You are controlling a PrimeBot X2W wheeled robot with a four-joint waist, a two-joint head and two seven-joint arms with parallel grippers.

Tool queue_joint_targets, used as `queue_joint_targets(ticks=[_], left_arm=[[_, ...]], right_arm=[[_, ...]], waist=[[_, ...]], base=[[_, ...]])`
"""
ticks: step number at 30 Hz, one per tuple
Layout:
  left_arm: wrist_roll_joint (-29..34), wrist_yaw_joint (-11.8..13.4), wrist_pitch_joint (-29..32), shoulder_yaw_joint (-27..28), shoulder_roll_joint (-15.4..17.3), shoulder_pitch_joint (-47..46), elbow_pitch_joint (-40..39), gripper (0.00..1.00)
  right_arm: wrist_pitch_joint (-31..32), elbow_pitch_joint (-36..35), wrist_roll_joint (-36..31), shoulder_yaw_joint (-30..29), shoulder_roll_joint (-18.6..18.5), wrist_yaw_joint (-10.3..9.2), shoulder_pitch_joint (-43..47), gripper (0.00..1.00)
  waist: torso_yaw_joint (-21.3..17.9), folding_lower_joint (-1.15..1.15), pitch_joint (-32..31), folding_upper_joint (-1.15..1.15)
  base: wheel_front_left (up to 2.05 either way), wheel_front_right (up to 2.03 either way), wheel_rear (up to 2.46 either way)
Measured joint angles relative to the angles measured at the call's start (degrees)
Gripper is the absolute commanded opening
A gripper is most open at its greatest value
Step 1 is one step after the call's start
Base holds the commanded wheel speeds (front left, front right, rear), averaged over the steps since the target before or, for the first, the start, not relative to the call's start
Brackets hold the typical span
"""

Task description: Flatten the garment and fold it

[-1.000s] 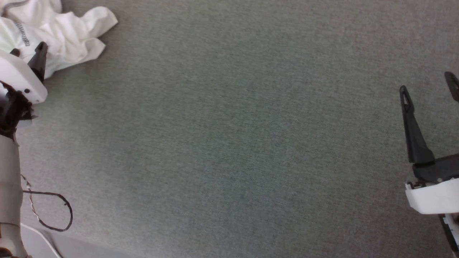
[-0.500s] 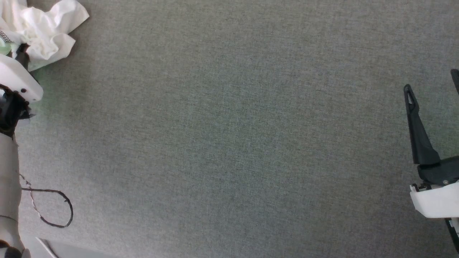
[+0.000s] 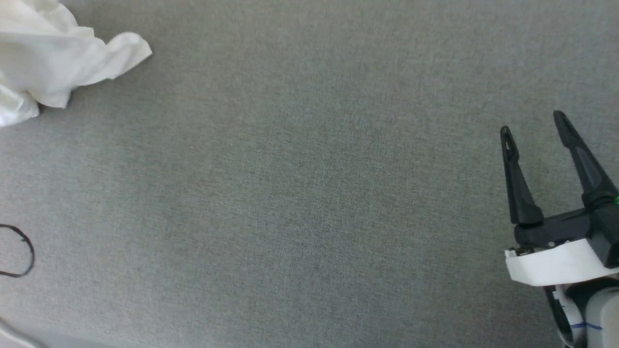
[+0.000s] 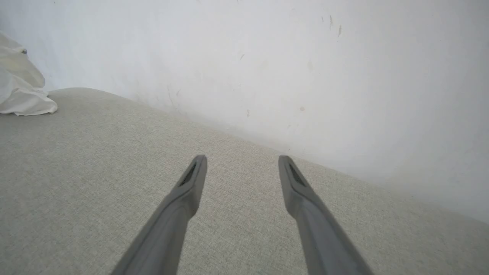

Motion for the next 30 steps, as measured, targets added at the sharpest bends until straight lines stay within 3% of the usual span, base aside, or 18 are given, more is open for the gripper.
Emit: queue_joint_targets(ticks=[8, 15, 20, 26, 30], left_arm=[[1.91, -0.03, 4.69, -4.26, 2.60, -3.86, -10.06, 0.00], [1.89, -0.04, 9.13, -7.61, 1.87, -7.84, -17.78, 0.00], [1.35, -0.02, 11.77, -9.71, -2.40, -12.41, -21.81, 0.00], [-1.69, -0.02, 13.11, -12.71, -10.10, -15.81, -23.71, 0.00], [-3.86, -0.05, 15.47, -17.77, -13.79, -15.98, -27.05, 0.00]], right_arm=[[-5.90, 7.60, 1.52, -0.82, 3.91, 0.00, 0.79, 1.00], [-9.40, 12.72, 3.52, -2.45, 5.02, -0.01, 3.13, 1.00], [-10.73, 14.94, 6.77, -3.82, 5.11, -0.01, 4.97, 1.00], [-11.82, 16.45, 8.68, -4.02, 5.11, -0.01, 5.37, 1.00], [-12.07, 16.73, 8.90, -4.52, 5.13, -0.01, 5.33, 1.00]], waist=[[-0.63, -0.01, -8.04, 0.00], [-1.92, -0.01, -15.80, 0.00], [-3.14, -0.02, -20.94, 0.00], [-4.86, -0.01, -25.48, 0.00], [-6.86, 0.00, -26.97, 0.00]], base=[[0.00, 0.00, 0.00], [0.00, 0.00, 0.00], [0.00, 0.00, 0.00], [0.00, 0.00, 0.00], [0.00, 0.00, 0.00]])
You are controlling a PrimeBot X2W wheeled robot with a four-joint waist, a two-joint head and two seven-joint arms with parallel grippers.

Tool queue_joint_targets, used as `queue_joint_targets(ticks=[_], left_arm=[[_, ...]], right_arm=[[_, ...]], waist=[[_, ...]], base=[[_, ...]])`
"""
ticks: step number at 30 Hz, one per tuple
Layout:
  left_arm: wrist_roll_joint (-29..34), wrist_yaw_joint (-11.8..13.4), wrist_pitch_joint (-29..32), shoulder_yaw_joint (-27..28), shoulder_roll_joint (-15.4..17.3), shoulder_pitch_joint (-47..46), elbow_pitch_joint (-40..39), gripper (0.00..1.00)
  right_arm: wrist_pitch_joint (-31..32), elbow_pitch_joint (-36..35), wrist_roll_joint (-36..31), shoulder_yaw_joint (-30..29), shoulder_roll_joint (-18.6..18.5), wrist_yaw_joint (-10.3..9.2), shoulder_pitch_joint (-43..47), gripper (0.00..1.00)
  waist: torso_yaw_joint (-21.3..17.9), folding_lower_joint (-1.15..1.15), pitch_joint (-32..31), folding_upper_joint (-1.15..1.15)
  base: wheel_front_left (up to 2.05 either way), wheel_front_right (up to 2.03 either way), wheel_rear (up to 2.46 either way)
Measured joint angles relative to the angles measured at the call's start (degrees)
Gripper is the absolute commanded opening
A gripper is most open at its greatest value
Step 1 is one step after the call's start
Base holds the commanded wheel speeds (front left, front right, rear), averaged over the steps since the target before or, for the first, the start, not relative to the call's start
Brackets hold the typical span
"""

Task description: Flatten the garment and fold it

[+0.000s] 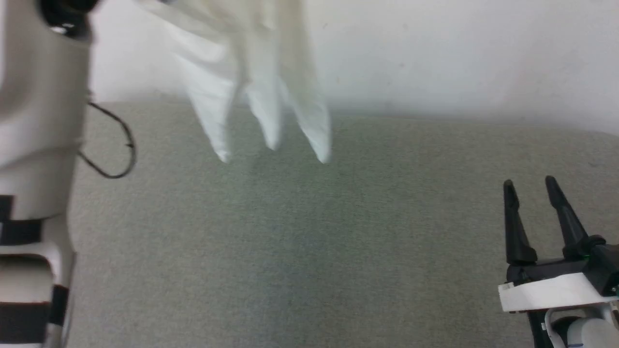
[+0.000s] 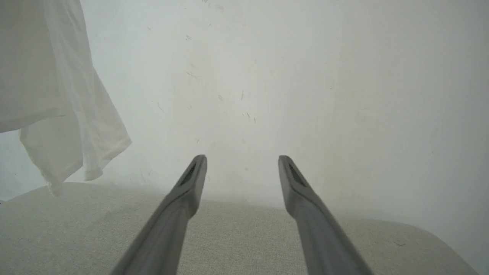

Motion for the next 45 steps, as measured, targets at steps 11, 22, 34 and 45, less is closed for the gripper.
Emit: queue_joint_targets(ticks=[11, 22, 34, 45], left_arm=[[-7.17, -0.04, 3.60, -13.90, -6.13, 8.61, -9.05, 0.00], [-7.38, 0.73, -4.03, -20.64, -7.24, 28.37, -5.71, 0.00], [-8.46, 3.92, -15.27, -23.77, -12.51, 44.54, 9.55, 0.39], [-8.04, 6.04, -24.85, -18.17, -10.39, 43.04, 0.32, 1.00]], right_arm=[[-0.43, -0.09, 0.85, -2.80, -0.01, 0.00, -0.02, 1.00], [-0.77, -0.64, 1.54, -3.57, -0.01, 0.00, -0.60, 1.00], [-0.80, -0.32, 1.76, -2.26, -0.01, 0.00, -2.14, 1.00], [-0.80, 0.15, 1.33, -2.31, -0.01, 0.00, -2.14, 1.00]], waist=[[-5.85, 0.00, -0.14, 0.00], [-10.36, 0.01, 3.70, 0.00], [-11.60, 0.01, 7.32, 0.00], [-8.13, 0.01, 5.52, 0.00]], base=[[0.00, 0.00, 0.00], [0.00, 0.00, 0.00], [0.00, 0.00, 0.00], [0.00, 0.00, 0.00]])
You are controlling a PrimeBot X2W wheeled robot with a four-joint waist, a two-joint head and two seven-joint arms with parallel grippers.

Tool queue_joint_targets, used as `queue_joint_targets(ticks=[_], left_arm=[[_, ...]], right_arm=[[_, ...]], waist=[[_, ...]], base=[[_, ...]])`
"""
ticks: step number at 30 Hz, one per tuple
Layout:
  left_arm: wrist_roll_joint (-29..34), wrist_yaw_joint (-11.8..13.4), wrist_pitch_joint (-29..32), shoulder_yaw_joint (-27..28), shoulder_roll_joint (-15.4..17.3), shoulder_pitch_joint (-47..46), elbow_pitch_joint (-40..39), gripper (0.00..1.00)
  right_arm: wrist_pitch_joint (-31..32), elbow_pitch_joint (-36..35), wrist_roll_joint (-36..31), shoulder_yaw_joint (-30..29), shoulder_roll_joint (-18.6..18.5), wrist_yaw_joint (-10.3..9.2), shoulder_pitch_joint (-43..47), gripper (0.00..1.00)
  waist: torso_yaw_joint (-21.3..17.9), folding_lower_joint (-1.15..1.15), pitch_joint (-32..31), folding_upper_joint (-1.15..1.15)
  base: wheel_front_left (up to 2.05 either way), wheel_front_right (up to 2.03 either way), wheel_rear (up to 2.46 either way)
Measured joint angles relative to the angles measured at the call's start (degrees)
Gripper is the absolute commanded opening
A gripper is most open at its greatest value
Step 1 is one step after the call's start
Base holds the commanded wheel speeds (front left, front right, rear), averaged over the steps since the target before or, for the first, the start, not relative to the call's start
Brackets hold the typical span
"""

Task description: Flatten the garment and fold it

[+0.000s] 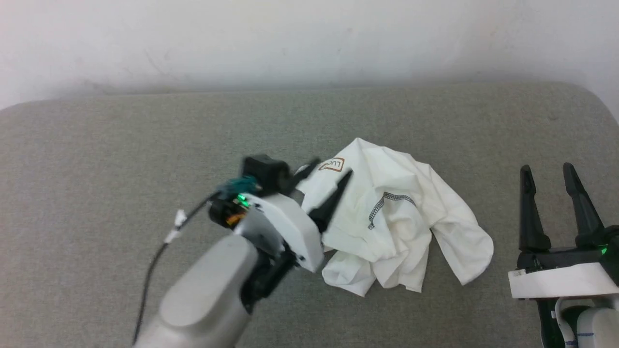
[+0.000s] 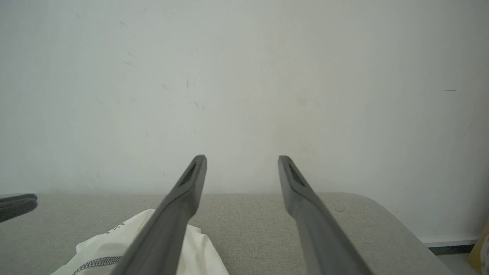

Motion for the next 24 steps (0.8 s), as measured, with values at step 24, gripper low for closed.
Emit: queue_joint_targets(ticks=[24], left_arm=[[19.91, 19.30, -17.01, 27.47, 4.85, 39.89, -32.27, 1.00]], right_arm=[[0.00, 1.41, 1.48, -1.27, 0.01, 0.00, 5.81, 1.00]], waist=[[-1.00, -0.01, -1.51, 0.00]], base=[[0.00, 0.00, 0.00]])
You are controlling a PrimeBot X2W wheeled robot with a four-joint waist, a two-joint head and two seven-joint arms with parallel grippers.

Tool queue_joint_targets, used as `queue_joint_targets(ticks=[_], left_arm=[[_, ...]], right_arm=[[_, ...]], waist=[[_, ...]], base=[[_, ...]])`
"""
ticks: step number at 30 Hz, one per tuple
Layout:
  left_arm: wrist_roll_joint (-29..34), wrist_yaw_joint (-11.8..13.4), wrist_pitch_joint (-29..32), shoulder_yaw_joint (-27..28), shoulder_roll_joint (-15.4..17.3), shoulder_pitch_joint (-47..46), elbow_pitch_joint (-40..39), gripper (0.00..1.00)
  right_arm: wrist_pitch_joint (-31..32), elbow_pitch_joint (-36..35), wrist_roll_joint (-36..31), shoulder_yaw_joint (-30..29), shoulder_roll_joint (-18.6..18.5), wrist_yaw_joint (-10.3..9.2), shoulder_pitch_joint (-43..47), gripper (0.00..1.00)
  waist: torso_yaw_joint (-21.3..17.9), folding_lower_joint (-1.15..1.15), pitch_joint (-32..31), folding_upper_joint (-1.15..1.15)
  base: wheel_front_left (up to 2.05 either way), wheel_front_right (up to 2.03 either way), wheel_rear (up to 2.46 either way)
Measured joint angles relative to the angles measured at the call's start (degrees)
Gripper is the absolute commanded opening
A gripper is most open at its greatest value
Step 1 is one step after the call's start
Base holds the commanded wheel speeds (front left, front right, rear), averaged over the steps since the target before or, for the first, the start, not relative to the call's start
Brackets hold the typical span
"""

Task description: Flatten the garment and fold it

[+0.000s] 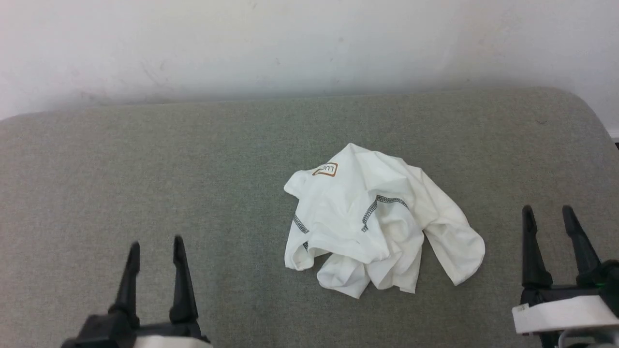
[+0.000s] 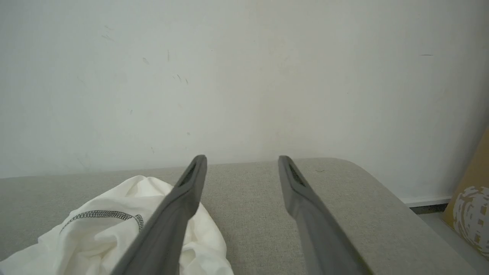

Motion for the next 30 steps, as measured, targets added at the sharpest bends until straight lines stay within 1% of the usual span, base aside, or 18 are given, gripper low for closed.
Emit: queue_joint_targets(ticks=[4, 8, 10, 13, 17, 22, 24, 27, 30], left_arm=[[1.67, -2.71, 0.00, 1.90, -3.60, 2.94, 1.16, 1.00], [3.15, -5.99, 0.00, 3.78, -5.58, 2.94, 1.99, 1.00], [3.68, -7.27, 0.00, 4.70, -6.38, 2.87, 2.16, 1.00], [4.64, -8.91, -0.01, 6.00, -7.58, 2.14, 2.21, 1.00], [5.63, -11.21, 0.00, 6.86, -8.82, 1.29, 2.54, 1.00], [6.48, -13.19, 0.00, 7.56, -10.13, 0.17, 3.44, 1.00], [6.72, -13.82, 0.00, 7.64, -10.39, -0.31, 3.90, 1.00], [7.00, -14.73, 0.00, 7.65, -11.05, -1.11, 4.47, 1.00], [7.03, -15.28, 0.00, 7.71, -11.46, -1.50, 5.08, 1.00]], right_arm=[[0.00, 0.57, 0.22, 0.07, 0.01, 0.00, 1.64, 1.00], [0.09, 0.88, -0.03, 0.18, 0.01, 0.00, 1.69, 1.00], [1.20, 0.57, -0.32, 0.32, 0.01, 0.00, 1.14, 1.00], [4.78, 0.24, -1.13, 0.46, 0.02, 0.00, -1.85, 1.00], [13.44, -0.33, -1.10, 1.21, -1.18, 0.01, -6.71, 1.00], [29.07, 2.24, 4.86, 0.86, -4.10, 0.00, -10.49, 1.00], [35.19, 3.45, 6.65, 1.71, -6.58, 0.00, -11.20, 1.00], [41.95, 4.20, 9.44, 2.70, -9.23, 0.00, -11.65, 1.00], [47.88, 5.16, 11.88, 4.48, -10.77, 0.00, -11.91, 1.00]], waist=[[0.10, 0.00, -0.63, 0.00], [0.04, -0.01, -0.86, 0.00], [-0.04, 0.00, -0.60, 0.00], [-0.21, 0.00, 0.06, 0.00], [-0.33, 0.00, 1.61, 0.00], [-0.07, 0.01, 3.71, 0.00], [0.30, 0.01, 4.46, 0.00], [1.28, 0.01, 5.39, 0.00], [2.32, 0.01, 6.30, 0.00]], base=[[0.00, 0.00, 0.00], [0.00, 0.00, 0.00], [0.00, 0.00, 0.00], [0.00, 0.00, 0.00], [0.00, 0.00, 0.00], [0.00, 0.00, 0.00], [0.00, 0.00, 0.00], [0.00, 0.00, 0.00], [0.00, 0.00, 0.00]])
